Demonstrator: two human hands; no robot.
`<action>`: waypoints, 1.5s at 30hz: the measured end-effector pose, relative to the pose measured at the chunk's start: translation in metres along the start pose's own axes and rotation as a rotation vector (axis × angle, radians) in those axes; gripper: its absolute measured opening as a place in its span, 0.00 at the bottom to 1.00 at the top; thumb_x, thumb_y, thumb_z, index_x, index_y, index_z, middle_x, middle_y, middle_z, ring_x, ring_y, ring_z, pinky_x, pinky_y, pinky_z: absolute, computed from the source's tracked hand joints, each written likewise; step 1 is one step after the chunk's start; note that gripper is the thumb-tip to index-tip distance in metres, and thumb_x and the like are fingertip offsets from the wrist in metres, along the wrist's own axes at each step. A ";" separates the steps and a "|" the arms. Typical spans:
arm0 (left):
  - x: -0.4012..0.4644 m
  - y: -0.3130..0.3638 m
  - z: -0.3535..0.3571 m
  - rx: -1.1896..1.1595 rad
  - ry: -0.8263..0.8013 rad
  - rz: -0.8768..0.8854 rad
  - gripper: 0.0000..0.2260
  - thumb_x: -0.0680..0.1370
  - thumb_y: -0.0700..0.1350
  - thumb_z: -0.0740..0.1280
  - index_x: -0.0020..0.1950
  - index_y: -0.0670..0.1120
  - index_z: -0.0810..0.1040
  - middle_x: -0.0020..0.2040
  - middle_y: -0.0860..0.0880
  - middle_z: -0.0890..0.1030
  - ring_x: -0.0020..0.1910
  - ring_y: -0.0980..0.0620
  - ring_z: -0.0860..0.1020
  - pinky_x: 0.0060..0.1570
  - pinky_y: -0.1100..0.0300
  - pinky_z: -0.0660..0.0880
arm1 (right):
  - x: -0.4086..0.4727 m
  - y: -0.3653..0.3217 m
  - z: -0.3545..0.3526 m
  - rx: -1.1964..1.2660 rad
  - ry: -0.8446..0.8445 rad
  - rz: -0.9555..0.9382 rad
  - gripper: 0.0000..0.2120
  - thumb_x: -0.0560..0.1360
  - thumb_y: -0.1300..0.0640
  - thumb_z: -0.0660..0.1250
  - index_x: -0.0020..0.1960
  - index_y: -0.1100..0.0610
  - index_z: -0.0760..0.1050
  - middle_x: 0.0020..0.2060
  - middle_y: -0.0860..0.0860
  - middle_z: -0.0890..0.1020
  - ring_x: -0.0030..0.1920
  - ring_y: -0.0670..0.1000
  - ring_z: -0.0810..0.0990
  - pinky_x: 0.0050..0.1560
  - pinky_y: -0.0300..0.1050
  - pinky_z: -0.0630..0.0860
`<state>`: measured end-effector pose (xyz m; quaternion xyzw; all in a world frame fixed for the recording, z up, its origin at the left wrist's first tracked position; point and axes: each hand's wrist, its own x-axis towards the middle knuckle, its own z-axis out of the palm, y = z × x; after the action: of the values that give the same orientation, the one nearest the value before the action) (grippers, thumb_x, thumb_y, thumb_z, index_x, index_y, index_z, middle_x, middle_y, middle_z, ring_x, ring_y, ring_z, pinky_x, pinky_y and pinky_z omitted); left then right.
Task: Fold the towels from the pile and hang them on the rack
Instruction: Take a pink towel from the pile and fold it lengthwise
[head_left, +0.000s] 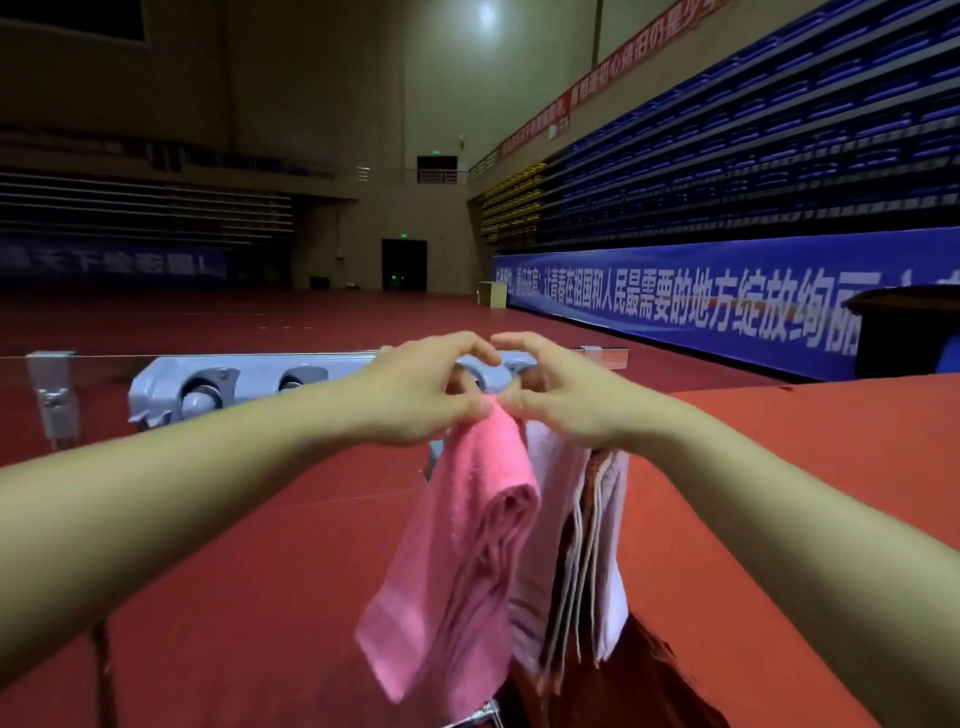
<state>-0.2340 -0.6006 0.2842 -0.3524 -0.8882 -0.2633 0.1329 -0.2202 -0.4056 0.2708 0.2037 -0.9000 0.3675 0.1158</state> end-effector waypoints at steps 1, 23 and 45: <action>0.012 0.001 0.000 0.043 -0.011 -0.023 0.17 0.75 0.50 0.70 0.62 0.57 0.72 0.35 0.65 0.81 0.32 0.70 0.75 0.54 0.54 0.71 | 0.007 0.004 -0.008 -0.038 -0.005 -0.001 0.32 0.75 0.47 0.68 0.75 0.47 0.58 0.45 0.56 0.83 0.45 0.57 0.80 0.55 0.58 0.76; 0.058 -0.021 0.042 0.306 0.258 -0.052 0.19 0.74 0.51 0.69 0.64 0.60 0.70 0.41 0.62 0.83 0.51 0.55 0.79 0.55 0.53 0.69 | 0.034 0.051 -0.010 -0.470 0.197 -0.098 0.34 0.76 0.55 0.68 0.77 0.46 0.57 0.43 0.39 0.81 0.55 0.50 0.76 0.51 0.45 0.60; 0.077 0.205 0.212 -0.347 0.050 0.311 0.13 0.75 0.51 0.68 0.58 0.59 0.75 0.49 0.63 0.81 0.44 0.56 0.77 0.55 0.53 0.75 | -0.278 0.118 -0.114 -0.348 0.845 0.467 0.18 0.76 0.55 0.66 0.66 0.48 0.73 0.41 0.46 0.84 0.46 0.45 0.82 0.52 0.44 0.75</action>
<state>-0.1574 -0.3130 0.2181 -0.4958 -0.7611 -0.3970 0.1314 -0.0194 -0.1697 0.1787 -0.1914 -0.8438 0.2788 0.4167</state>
